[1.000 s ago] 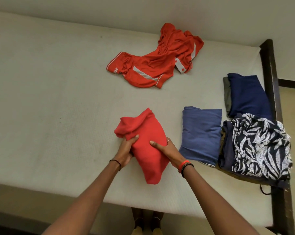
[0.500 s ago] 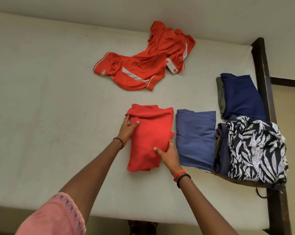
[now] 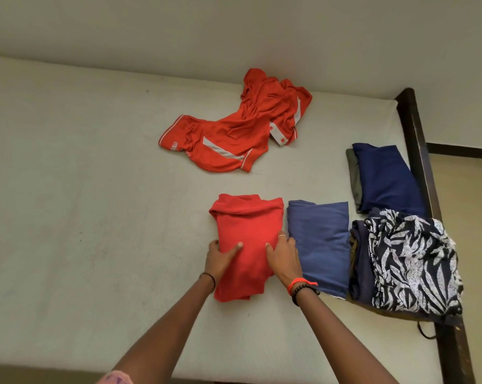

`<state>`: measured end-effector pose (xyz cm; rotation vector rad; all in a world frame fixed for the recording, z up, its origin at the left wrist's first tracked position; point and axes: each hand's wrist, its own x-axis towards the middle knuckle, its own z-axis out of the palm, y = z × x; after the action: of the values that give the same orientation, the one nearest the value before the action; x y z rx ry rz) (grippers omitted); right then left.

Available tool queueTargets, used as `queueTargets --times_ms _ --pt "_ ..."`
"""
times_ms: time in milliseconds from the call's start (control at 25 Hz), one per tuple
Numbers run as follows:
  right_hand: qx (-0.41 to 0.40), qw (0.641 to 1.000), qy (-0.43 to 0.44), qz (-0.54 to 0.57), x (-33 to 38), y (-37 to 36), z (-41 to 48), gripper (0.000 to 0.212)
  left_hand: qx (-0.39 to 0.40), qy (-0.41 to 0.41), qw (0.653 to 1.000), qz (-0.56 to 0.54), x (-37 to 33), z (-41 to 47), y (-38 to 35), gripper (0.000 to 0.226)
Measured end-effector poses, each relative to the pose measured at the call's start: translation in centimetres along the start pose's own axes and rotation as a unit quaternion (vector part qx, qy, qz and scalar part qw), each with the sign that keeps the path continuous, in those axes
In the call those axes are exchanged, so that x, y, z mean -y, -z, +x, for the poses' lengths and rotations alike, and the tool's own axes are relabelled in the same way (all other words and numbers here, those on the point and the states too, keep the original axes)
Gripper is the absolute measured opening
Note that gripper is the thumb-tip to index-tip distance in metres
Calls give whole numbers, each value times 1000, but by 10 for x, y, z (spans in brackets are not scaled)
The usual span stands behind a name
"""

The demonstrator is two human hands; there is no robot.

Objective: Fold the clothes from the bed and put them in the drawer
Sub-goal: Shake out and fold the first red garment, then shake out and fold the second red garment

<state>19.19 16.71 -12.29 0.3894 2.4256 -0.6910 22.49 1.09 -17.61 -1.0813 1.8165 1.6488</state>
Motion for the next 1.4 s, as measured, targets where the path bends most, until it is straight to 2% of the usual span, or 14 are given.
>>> queueTargets --times_ms 120,200,400,560,720,880,960,1040,1160,1240,1360,1400 --pt "16 999 20 -21 16 8 0 41 -15 21 1000 14 16 -14 -11 132" --pt "27 999 30 -29 21 10 -1 36 -11 40 999 20 11 -22 -13 135" --pt "38 997 45 -41 33 22 12 32 -35 50 995 80 -25 -11 7 118" --pt "32 997 59 -27 56 41 41 23 -71 -5 985 155 -74 14 38 88" --pt "4 996 85 -21 79 62 78 12 -98 -96 958 253 -128 45 50 55" --pt "-13 994 104 -34 96 76 124 13 -101 -199 914 339 -172 81 39 30" --pt "5 991 129 -36 100 77 154 27 -91 -228 900 362 -186 106 28 27" --pt "19 982 176 -70 104 74 178 54 -76 -256 883 386 -195 128 17 31" --pt "28 959 246 -135 112 69 210 78 -22 -279 828 487 -197 161 -1 54" --pt "40 949 260 -174 117 64 228 79 -34 -273 784 557 -195 178 -8 61" --pt "21 937 270 -219 121 48 244 69 -122 -341 702 613 -191 190 -11 31" --pt "7 935 275 -222 121 42 246 65 -136 -372 695 600 -188 192 -11 23"
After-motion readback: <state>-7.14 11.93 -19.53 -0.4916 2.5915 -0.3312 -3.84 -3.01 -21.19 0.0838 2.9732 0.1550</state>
